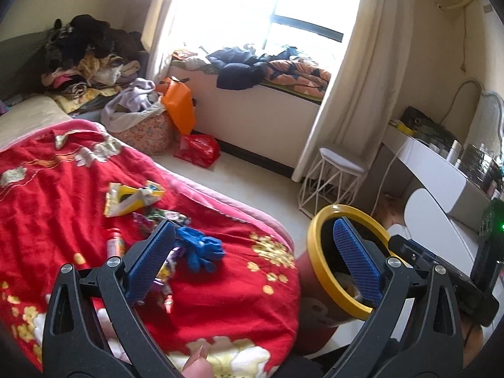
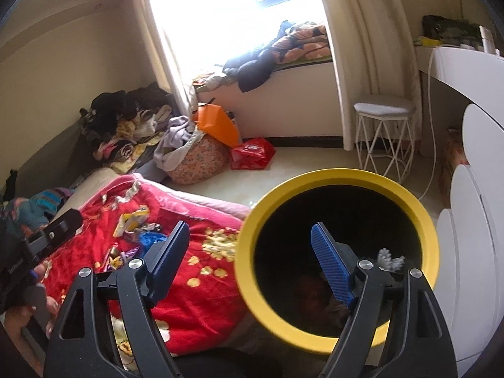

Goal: Collect trash
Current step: 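Move both open tools back over the remaining trash on the bedspread, then grasp the red bottle with the left tool while the right tool grasps the blue plastic bag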

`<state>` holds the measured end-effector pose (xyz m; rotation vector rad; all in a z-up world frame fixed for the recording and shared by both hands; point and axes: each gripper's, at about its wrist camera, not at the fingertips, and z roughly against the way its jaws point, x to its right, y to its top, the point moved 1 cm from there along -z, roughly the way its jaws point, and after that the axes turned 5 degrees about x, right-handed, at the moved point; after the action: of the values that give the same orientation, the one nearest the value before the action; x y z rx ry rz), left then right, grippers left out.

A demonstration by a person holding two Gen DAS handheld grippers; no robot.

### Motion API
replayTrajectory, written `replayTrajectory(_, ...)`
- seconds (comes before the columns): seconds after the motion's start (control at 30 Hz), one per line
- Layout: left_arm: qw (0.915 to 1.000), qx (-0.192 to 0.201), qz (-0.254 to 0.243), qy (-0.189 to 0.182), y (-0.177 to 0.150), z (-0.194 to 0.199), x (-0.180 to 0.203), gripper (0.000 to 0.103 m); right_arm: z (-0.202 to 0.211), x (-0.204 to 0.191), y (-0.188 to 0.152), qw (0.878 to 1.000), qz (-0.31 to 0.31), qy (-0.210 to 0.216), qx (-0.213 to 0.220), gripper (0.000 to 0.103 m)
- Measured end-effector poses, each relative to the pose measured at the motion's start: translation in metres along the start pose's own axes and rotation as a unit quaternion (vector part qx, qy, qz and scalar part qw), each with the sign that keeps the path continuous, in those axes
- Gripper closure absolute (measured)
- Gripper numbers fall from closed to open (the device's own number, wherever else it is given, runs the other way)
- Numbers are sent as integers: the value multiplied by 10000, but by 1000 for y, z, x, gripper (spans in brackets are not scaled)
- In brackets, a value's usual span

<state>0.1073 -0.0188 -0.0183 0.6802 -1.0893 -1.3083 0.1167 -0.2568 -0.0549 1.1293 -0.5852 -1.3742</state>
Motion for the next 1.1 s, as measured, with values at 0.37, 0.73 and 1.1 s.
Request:
replayTrajectory(0.37, 9989, 125, 246, 382, 8, 13, -42, 11, -15, -47, -5, 9980, 404, 445, -205, 26)
replayTrajectory(0.73, 9945, 115, 577, 861, 9, 21, -94, 11, -40, -90, -8, 9928, 691, 860, -469, 26)
replayTrajectory(1.1, 9875, -100, 952, 1253, 3, 26, -144, 11, -74, -126, -17, 9846, 1046, 1146, -812, 27)
